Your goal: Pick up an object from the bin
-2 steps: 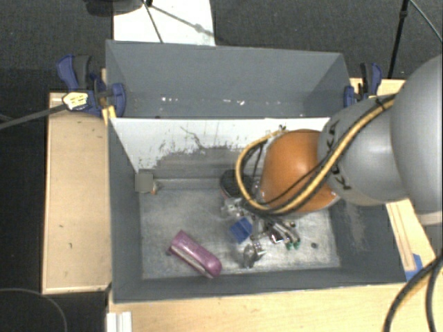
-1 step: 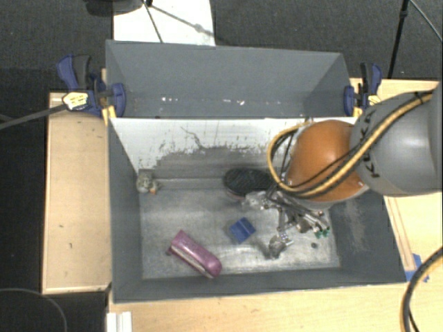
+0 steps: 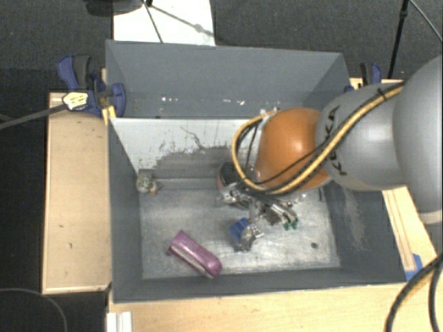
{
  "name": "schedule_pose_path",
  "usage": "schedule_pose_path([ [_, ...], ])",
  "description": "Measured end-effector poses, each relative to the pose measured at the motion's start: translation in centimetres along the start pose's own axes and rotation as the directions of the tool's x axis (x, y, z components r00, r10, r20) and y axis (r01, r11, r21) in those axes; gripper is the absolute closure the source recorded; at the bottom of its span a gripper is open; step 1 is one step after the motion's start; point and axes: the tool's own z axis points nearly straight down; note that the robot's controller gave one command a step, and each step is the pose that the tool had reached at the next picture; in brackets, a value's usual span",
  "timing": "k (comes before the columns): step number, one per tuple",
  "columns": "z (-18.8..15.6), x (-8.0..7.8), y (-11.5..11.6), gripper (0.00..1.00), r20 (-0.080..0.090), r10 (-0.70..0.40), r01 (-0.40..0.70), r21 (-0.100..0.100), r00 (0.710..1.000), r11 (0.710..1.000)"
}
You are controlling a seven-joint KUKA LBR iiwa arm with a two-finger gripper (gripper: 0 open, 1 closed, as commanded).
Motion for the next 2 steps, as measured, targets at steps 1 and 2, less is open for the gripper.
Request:
schedule_pose_path([
  [1,0.0,0.0,-0.4,1.0,0.001,0.008,-0.008,0.003,1.0,1.0],
  [2,-12.7,-0.3,0.4,1.0,0.01,-0.047,0.047,0.006,0.999,0.999],
])
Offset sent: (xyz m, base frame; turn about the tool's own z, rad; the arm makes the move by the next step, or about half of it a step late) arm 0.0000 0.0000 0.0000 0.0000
